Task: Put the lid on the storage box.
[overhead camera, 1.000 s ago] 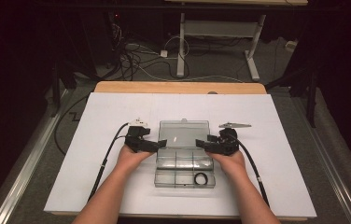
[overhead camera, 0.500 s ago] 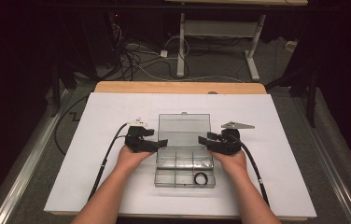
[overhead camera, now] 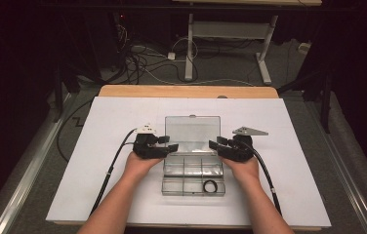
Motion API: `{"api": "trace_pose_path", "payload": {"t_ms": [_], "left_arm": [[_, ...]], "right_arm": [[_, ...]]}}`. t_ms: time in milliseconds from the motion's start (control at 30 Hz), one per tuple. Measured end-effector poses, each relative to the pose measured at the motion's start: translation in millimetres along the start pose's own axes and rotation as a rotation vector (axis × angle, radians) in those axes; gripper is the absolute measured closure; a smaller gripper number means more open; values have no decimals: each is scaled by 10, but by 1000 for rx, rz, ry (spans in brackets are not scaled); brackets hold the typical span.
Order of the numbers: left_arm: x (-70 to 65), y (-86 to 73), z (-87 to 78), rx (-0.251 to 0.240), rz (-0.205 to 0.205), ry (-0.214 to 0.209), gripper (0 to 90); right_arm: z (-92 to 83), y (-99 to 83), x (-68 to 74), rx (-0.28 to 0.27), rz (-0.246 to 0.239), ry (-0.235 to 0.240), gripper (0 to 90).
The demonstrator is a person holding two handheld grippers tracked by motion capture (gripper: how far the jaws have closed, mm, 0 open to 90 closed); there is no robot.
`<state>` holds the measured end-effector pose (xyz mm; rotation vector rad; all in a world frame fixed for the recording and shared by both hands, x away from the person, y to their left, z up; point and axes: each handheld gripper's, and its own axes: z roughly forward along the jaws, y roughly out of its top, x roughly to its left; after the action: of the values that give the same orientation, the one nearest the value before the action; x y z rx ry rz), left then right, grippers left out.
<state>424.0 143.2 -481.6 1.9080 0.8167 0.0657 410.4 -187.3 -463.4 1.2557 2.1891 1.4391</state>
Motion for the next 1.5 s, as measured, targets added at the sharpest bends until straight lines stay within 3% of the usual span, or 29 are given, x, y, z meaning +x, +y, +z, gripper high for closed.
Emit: {"api": "trace_pose_path", "payload": {"t_ms": [233,533,833,1000,1500], "left_arm": [[-23,10,-32,-13,13,-5,479],[-69,38,-126,-32,60,4,590],[-147,57,-197,-33,112,24,654],[-185,51,-235,-34,133,33,684],[-331,6,-305,-31,192,73,691]], "right_arm": [[-47,10,22,-17,-16,-12,596],[-144,31,52,-27,-45,-17,669],[-368,18,97,-53,-126,-64,799],[-506,-36,154,-85,-166,-60,900],[-444,-87,360,-74,-213,-17,900]]}}
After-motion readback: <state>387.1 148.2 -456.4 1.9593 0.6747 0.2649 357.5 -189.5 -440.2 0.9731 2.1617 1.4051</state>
